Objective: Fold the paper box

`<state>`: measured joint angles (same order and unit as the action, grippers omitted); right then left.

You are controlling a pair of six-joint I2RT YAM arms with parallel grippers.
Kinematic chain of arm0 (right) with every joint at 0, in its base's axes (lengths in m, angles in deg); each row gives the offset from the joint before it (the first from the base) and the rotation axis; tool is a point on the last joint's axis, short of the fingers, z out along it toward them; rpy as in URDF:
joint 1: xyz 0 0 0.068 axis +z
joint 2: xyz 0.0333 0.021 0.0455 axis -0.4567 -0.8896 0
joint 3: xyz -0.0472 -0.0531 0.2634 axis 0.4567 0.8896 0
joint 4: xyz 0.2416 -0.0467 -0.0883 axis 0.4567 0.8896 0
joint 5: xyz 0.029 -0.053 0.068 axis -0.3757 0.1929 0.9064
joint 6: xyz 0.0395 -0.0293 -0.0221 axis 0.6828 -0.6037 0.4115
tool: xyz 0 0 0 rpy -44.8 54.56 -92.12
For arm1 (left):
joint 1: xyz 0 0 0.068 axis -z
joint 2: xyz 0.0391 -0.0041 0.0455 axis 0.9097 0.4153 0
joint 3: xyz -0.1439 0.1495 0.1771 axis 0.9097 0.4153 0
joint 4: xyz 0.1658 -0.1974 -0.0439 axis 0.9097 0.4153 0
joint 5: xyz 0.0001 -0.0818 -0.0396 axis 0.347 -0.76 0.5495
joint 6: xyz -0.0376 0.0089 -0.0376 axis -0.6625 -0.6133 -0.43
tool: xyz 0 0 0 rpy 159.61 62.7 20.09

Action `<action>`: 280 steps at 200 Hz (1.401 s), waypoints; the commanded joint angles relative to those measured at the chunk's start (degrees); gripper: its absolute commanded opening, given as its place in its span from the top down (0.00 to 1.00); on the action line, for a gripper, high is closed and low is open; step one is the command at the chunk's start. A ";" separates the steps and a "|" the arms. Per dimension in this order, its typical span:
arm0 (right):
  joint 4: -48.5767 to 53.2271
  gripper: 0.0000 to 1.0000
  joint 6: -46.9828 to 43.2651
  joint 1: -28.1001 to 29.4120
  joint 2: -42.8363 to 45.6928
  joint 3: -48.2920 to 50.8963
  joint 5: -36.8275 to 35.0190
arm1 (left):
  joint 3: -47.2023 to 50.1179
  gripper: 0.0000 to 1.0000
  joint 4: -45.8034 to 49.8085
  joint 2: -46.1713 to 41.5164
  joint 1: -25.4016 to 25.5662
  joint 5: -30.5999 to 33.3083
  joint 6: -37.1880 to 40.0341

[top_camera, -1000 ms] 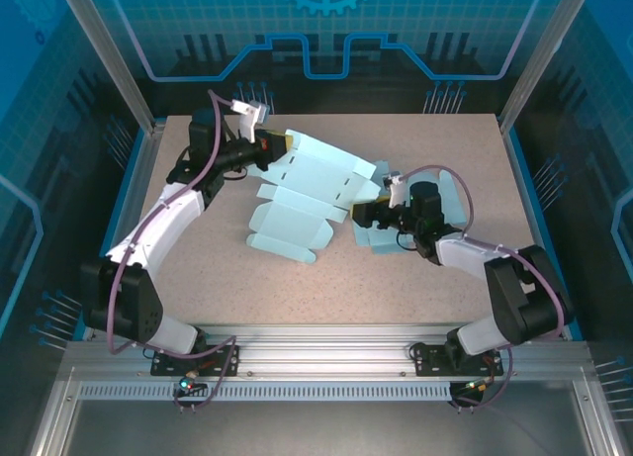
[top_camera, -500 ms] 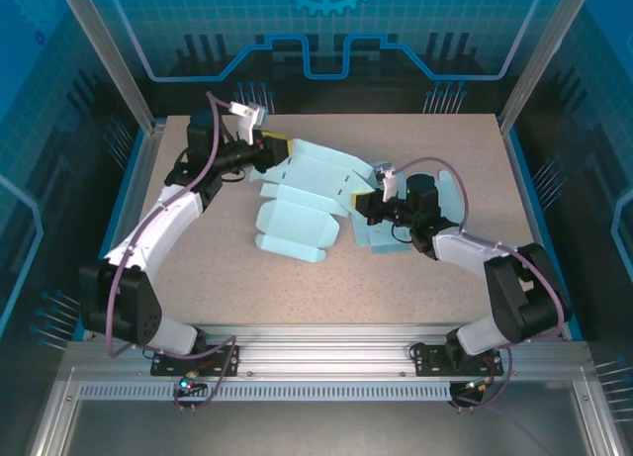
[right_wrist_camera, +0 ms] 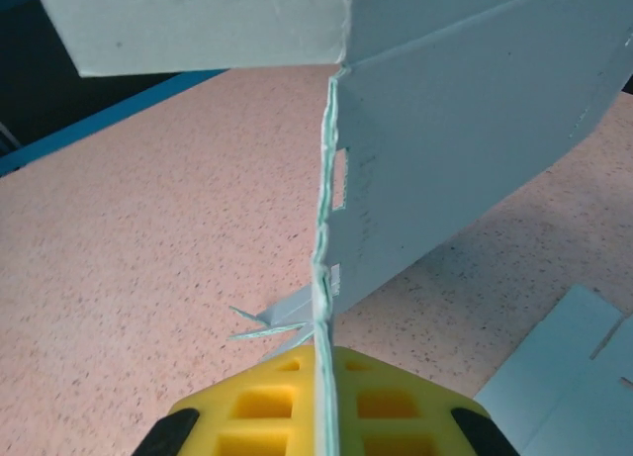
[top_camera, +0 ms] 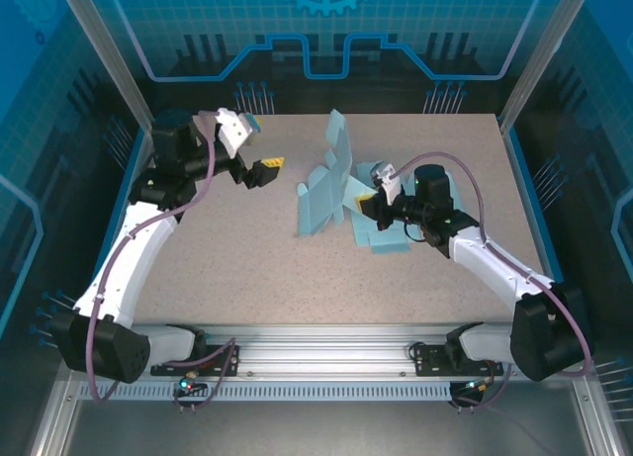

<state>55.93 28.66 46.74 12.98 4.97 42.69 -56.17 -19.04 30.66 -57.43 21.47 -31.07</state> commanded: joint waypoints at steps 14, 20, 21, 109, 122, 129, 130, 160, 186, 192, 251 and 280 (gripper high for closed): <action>10.80 1.00 -8.41 0.63 0.65 -5.94 10.29 | -6.17 0.03 7.09 5.63 -0.06 -4.26 17.99; 12.09 1.00 -9.27 0.64 0.76 -6.76 11.47 | -7.61 0.03 8.85 6.67 -0.04 -5.11 20.14; 12.39 1.00 -9.37 0.64 0.75 -6.89 11.73 | -7.90 0.03 9.15 6.80 -0.04 -5.26 20.49; 24.06 1.00 -16.32 0.69 -1.91 -15.65 20.70 | -22.45 0.07 24.60 17.49 1.98 -9.69 39.45; 24.76 1.00 -16.85 0.79 -2.96 -16.70 21.58 | -22.80 0.08 23.63 18.70 2.75 -7.05 40.03; 25.23 1.00 -17.03 0.90 -3.57 -17.31 22.11 | -23.30 0.08 23.81 19.45 3.02 -6.12 40.61; 25.29 1.00 -17.03 0.86 -3.66 -17.35 22.15 | -23.43 0.08 23.92 19.56 3.08 -5.99 40.74; 26.96 1.00 -17.82 0.95 -5.97 -19.56 23.61 | -29.80 0.13 32.87 23.66 4.17 -3.53 45.39; 27.62 1.00 -18.35 1.08 -7.20 -20.63 23.92 | -32.00 0.20 36.07 25.76 4.66 -0.90 47.49; 27.72 1.00 -18.44 1.08 -7.43 -20.78 23.98 | -32.11 0.20 36.00 26.18 4.79 0.07 47.67; 27.77 1.00 -18.61 1.08 -9.45 -21.44 24.31 | -35.71 0.46 37.96 30.01 5.50 4.57 48.35; 26.88 1.00 -17.44 0.93 -9.71 -21.28 23.44 | -35.15 0.72 37.06 29.71 5.67 5.80 47.67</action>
<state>83.32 11.11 47.16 3.61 -14.59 64.79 -90.16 16.30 60.19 -52.49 26.69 15.83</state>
